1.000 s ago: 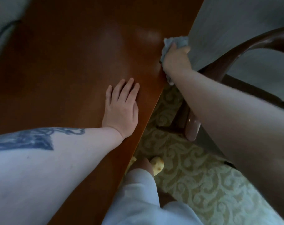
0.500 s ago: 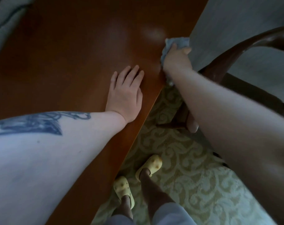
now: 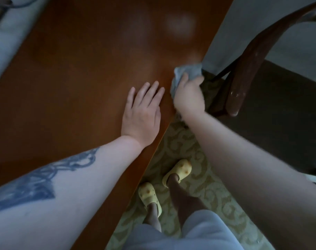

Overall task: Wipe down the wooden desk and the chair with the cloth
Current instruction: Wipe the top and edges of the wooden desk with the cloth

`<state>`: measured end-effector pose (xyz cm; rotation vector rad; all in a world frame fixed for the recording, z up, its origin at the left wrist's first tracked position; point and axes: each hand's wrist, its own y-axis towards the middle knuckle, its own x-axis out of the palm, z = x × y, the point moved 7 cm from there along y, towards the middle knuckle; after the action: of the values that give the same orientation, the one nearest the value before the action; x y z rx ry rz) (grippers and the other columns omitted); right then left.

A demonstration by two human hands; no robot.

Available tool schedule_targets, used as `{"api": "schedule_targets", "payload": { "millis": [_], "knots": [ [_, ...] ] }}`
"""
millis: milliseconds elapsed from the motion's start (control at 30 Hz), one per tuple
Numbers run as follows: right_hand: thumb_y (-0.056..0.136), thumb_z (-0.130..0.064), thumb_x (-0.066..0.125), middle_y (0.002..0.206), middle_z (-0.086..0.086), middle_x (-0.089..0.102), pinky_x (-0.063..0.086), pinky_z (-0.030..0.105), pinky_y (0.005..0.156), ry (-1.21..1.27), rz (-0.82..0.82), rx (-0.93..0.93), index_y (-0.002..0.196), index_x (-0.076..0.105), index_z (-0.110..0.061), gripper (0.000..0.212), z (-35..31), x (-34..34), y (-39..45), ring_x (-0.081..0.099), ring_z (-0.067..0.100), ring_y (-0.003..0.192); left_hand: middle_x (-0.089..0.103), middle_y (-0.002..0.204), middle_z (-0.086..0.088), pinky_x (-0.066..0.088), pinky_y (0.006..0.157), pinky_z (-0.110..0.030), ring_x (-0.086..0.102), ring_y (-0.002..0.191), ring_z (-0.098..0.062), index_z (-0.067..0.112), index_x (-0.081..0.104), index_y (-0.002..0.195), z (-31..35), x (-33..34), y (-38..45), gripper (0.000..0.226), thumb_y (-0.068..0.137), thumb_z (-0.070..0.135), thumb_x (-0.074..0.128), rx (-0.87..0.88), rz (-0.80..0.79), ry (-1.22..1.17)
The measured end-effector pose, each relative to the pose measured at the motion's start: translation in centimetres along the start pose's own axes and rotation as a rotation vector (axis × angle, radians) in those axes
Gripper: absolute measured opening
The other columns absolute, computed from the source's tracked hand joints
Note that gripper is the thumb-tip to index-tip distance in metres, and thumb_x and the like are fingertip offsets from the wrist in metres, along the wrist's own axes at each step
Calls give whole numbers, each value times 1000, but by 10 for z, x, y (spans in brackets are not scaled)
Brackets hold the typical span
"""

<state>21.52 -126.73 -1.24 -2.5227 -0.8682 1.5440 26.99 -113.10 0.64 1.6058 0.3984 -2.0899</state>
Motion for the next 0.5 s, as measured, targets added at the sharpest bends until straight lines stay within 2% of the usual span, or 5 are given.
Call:
{"api": "schedule_targets", "payload": {
  "millis": [67,133,233,367,500],
  "knots": [
    [106,-38,25,115,18,61,44,37,73,-108,-57,-88,135,31,0,49,9,17,-23,62,32,101,41,151,-2,15,119,-47,30,143,-20,17,44,144,-4,1,-9,47,98,22,34,-31,15,-31],
    [106,-35,23,116,20,62,40,35,67,-12,-72,31,137,29,2,48,17,9,-12,64,34,100,42,150,-1,17,118,-51,30,142,-20,19,46,142,-4,1,-4,47,97,23,33,-48,18,-58],
    [106,-31,25,136,23,44,40,38,83,149,-23,155,146,25,-3,49,11,-12,27,54,31,115,44,149,-2,18,118,-52,31,141,-21,19,47,141,-5,-2,-2,46,99,23,32,-53,40,-53],
    [105,-19,25,149,33,25,47,37,87,154,34,187,154,10,-8,52,5,-3,-3,59,28,102,43,149,-5,17,118,-53,31,142,-23,15,51,138,-3,-5,-4,44,96,16,36,-29,90,-68],
    [107,-31,25,118,20,55,51,38,78,-19,-158,-26,140,25,-5,43,10,30,-89,64,34,100,47,145,-9,16,117,-55,35,140,-27,10,55,133,-2,-17,-7,49,94,22,28,-34,110,-116]
  ]
}}
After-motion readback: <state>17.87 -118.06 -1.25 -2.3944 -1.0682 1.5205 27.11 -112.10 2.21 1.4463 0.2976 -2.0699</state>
